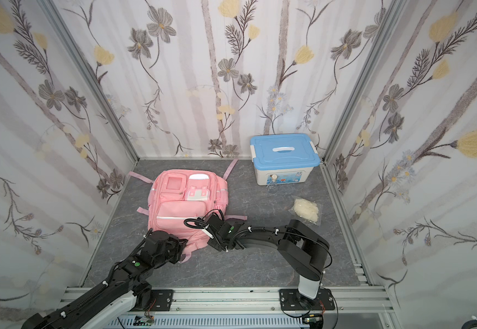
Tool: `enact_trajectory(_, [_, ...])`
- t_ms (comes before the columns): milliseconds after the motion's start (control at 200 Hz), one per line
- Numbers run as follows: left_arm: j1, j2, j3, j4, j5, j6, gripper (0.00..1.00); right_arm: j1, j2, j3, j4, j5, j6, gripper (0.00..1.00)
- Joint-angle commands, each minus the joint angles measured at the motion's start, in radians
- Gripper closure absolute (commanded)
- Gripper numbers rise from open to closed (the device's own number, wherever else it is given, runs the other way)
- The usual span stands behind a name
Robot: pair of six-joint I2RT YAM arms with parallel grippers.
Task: Zip up the backpack
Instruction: Zip the zipper on the backpack.
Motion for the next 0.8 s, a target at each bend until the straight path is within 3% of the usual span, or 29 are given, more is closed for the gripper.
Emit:
enact_trajectory(0, [0.040,-0.042,0.016,-0.120,-0.009,0.035,1.00,-0.047,0.005,-0.005,-0.091,0.077,-0.064,1.00])
enact_trajectory(240, [0.057,-0.107,-0.004,-0.156,0.036,0.036,1.00,-0.135,0.088,0.075,-0.095,0.073,-0.115,1.00])
enact_trajectory(674, [0.057,-0.115,0.016,-0.157,0.034,0.044,1.00,-0.172,0.140,0.109,-0.084,0.054,-0.122,1.00])
enact_trajectory(794, [0.057,-0.140,0.017,-0.174,0.035,0.041,1.00,-0.242,0.158,0.130,-0.085,0.049,-0.125,1.00])
